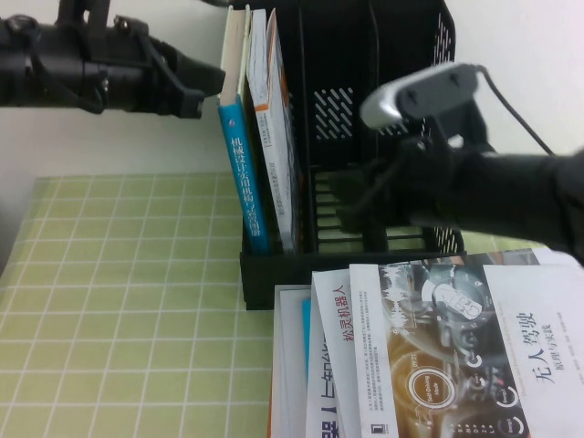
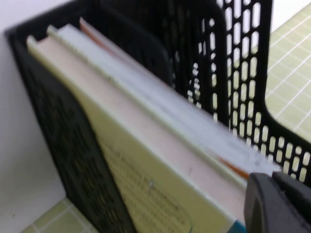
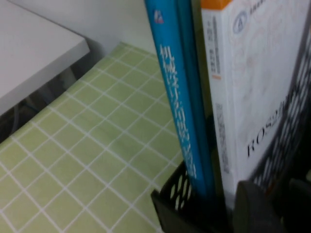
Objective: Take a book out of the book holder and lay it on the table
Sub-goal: Hold the bookshelf, then pick up the right side book from the book shelf
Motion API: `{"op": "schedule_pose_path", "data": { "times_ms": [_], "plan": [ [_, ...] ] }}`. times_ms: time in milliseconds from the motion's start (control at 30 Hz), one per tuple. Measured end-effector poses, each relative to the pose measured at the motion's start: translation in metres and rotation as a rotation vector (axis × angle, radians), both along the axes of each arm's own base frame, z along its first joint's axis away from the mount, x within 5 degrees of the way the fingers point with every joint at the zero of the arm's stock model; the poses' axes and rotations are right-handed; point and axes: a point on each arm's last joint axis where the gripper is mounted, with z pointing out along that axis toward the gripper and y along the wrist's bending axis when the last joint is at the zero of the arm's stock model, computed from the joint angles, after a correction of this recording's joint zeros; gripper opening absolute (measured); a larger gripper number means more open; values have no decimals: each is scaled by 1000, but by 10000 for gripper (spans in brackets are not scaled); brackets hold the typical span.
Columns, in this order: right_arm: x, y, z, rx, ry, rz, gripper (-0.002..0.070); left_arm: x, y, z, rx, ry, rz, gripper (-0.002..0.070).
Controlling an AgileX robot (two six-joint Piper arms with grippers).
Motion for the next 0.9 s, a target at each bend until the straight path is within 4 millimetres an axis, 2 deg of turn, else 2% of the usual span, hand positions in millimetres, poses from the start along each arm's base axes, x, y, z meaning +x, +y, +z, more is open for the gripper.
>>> {"op": "schedule_pose_path", "data": {
  "times_ms": [167,267,500,900],
  "plan": [
    [32,22,9,43,-25,-5,304,-1,-2,8,-3,-20,-34,-3],
    [49,34,12,59,-45,-4,382,-2,-4,8,0,-22,-49,-3],
    [73,52,2,65,-41,5,417,4,-6,-3,35,-2,-66,-3],
    [81,62,-14,43,-40,-49,418,10,-6,-11,25,30,-50,-3]
  ]
}}
